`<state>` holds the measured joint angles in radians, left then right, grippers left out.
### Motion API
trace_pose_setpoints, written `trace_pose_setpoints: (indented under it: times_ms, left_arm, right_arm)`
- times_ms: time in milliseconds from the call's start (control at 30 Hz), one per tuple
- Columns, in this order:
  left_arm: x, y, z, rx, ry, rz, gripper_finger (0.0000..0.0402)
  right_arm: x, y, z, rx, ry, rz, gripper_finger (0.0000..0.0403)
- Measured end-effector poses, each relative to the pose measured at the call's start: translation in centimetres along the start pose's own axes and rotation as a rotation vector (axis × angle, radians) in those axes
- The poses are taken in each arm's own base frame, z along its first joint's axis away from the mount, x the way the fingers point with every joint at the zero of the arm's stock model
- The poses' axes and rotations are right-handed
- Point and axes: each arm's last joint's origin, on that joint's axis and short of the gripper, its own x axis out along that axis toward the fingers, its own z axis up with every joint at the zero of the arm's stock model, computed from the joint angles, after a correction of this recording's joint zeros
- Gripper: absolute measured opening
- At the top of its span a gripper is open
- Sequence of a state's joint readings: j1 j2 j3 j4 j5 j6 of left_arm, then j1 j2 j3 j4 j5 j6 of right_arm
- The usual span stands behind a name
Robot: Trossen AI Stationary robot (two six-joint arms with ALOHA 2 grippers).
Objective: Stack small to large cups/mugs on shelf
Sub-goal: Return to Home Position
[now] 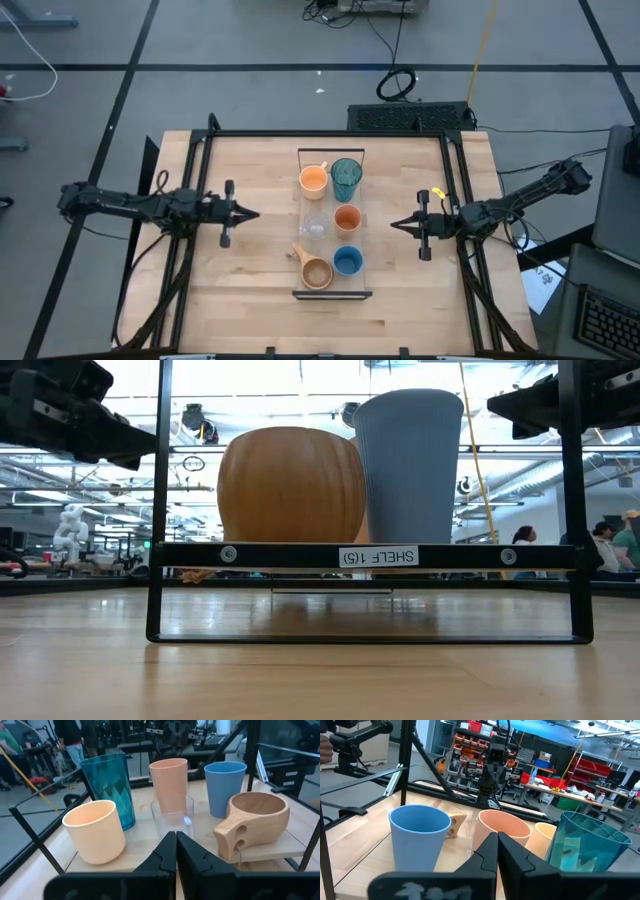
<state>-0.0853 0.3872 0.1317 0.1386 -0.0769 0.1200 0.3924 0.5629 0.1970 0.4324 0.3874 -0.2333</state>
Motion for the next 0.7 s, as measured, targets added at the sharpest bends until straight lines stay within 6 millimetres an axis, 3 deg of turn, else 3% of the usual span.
trace_pose_setpoints:
  times_ms: [700]
  left_arm:
    - [-1.5, -0.3, -2.1, 0.021, -0.113, -0.039, 0.0008]
  right_arm:
    - [0.0, 0.0, 0.0, -0.017, 0.004, 0.001, 0.0000]
